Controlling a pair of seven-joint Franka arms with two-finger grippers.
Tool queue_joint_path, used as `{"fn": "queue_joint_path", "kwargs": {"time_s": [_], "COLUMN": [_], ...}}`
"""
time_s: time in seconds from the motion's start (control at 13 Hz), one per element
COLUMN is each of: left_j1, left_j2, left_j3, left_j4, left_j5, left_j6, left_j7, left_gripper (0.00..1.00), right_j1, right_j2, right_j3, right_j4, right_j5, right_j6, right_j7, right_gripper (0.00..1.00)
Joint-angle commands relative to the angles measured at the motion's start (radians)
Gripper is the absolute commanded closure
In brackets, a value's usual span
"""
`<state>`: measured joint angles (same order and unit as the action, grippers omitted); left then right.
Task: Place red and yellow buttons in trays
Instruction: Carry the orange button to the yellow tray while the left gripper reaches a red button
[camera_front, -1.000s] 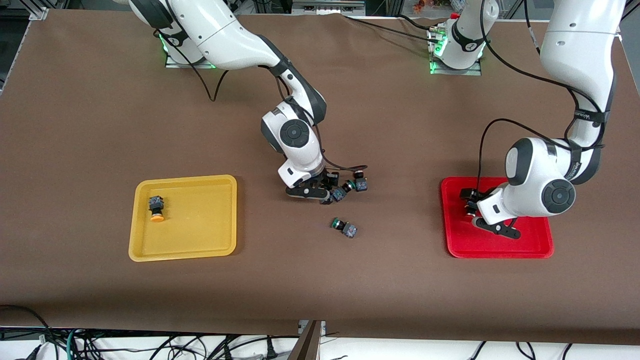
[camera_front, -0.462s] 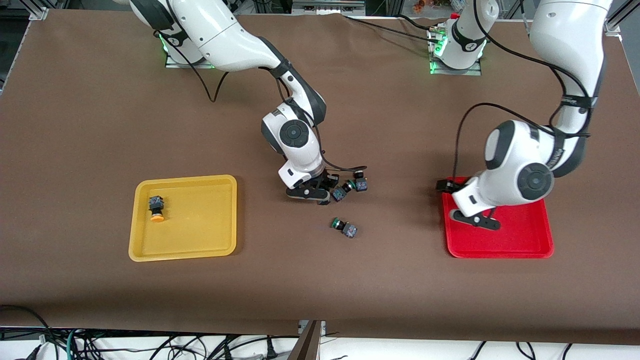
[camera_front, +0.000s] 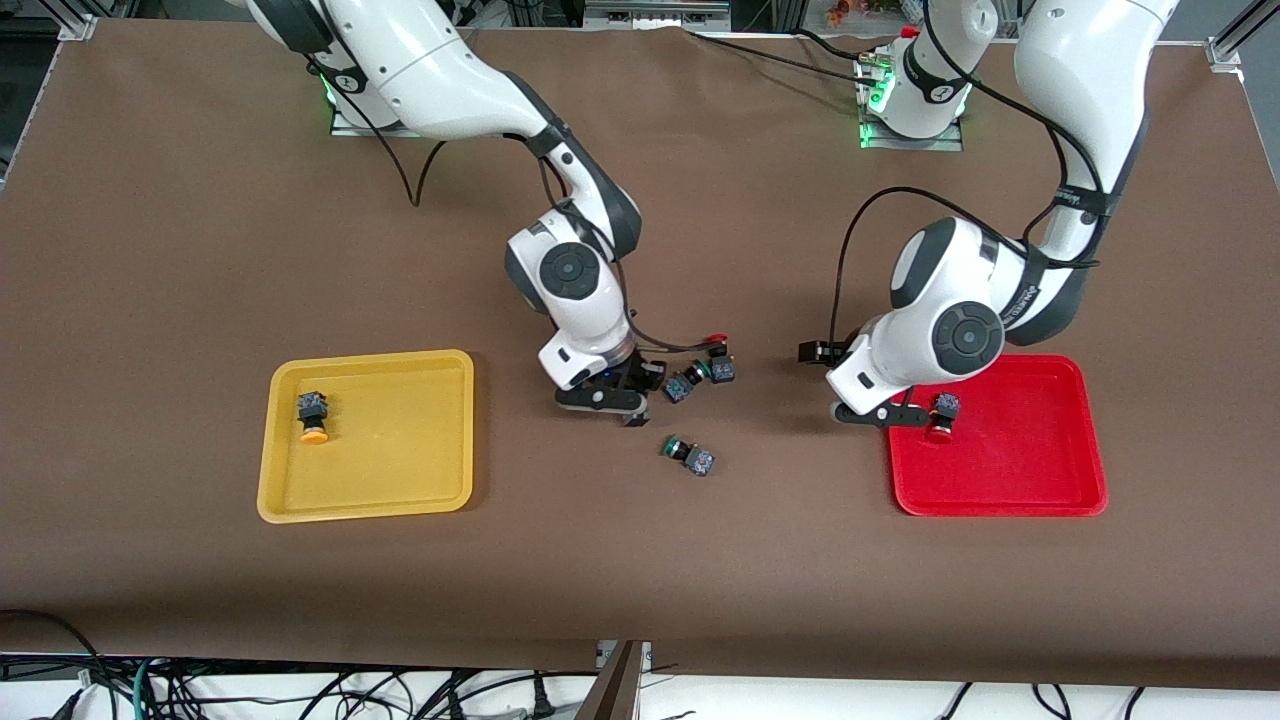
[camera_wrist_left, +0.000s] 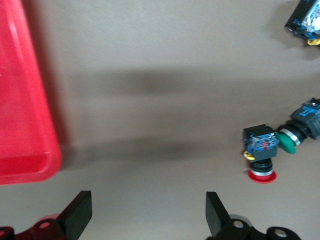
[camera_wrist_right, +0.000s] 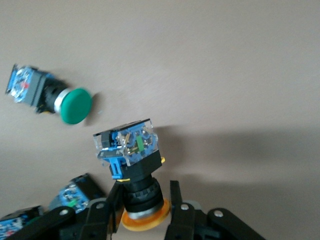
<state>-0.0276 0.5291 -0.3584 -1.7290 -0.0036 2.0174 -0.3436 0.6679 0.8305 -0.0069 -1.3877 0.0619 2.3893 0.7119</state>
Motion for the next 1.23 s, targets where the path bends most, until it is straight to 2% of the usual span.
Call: {"fn": "queue_joint_path", "kwargs": {"time_s": [0.0, 0.31, 0.46, 0.62, 0.85, 1.0, 1.08, 1.15], "left_j1": [-0.035, -0.148, -0.198, -0.219, -0.249, -0.252, -0.252, -0.252], "left_j2": [0.008, 0.041, 0.074, 0.107, 0.172, 0.172, 0.172, 0.173], "left_j3": [-0.013, -0.011, -0.004, -0.007, -0.005, -0.005, -0.007, -0.008], "left_j4": [-0.061, -0.072, -0.073, -0.073, -0.072, -0.072, -0.072, -0.072], "left_j5": [-0.009, 0.0, 0.019, 0.078, 0.166, 0.2, 0.238, 0.285], "left_j6": [0.102, 0.185, 0.222, 0.285, 0.381, 0.383, 0.383, 0.383], "left_j7": [-0.069, -0.221, -0.284, -0.345, -0.437, -0.439, -0.437, -0.439], "left_gripper": [0.0, 0.0, 0.0, 0.0, 0.0, 0.0, 0.08, 0.34], "right_j1": [-0.105, -0.287, -0.323, -0.349, -0.41, -0.41, -0.41, -0.41], "right_j2": [-0.097, -0.157, -0.159, -0.154, -0.142, -0.116, -0.113, -0.113], "right_j3": [0.012, 0.008, -0.043, -0.112, -0.114, -0.113, -0.111, -0.108], "right_j4": [-0.017, -0.03, -0.04, -0.074, -0.131, -0.163, -0.18, -0.189], "right_j5": [0.006, 0.006, 0.003, 0.006, 0.007, 0.009, 0.009, 0.028], "right_j6": [-0.195, -0.421, -0.475, -0.476, -0.451, -0.388, -0.362, -0.348], "right_j7": [-0.182, -0.472, -0.523, -0.626, -0.644, -0.641, -0.64, -0.635], "right_gripper": [1.0, 1.0, 1.0, 1.0, 1.0, 1.0, 1.0, 1.0]}}
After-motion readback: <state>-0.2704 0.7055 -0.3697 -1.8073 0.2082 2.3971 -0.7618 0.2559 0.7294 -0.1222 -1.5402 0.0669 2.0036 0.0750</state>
